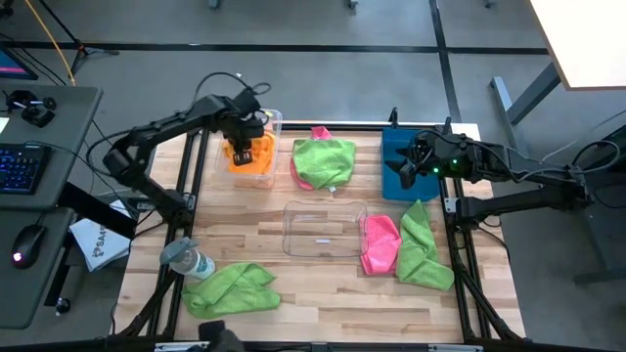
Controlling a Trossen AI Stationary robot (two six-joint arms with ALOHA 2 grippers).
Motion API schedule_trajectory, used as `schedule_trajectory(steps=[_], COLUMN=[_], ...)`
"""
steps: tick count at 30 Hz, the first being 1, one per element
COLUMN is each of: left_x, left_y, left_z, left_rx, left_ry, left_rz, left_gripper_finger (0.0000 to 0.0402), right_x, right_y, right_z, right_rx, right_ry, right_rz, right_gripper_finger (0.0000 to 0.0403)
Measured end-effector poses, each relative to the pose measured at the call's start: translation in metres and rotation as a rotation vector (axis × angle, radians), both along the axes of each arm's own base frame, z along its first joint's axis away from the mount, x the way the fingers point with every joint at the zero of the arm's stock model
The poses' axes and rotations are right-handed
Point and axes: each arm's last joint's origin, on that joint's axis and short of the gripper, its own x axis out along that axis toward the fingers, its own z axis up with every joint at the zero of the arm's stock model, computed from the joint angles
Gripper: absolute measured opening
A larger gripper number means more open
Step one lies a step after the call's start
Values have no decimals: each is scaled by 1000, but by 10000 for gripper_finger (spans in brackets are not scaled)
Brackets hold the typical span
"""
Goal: Sort microfiber towel by color & place in baskets
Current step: Put the orange microfiber cloth into the transparent bin
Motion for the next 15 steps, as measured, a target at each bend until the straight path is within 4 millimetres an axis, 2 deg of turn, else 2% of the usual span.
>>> schedule_trajectory(steps=[8,15], left_x=[18,27], left_y=[12,21], left_z=[-50,-97], left_rx=[-100,-213], left_ry=[171,279], left_rz=[-199,-225], left_gripper_finger=[0,9], right_x=[0,1], right_y=[1,2], right_z=[0,0], right_rx=[27,100], right_ry=[-8,-32], right_rz=[20,27], right_gripper_finger=[279,279])
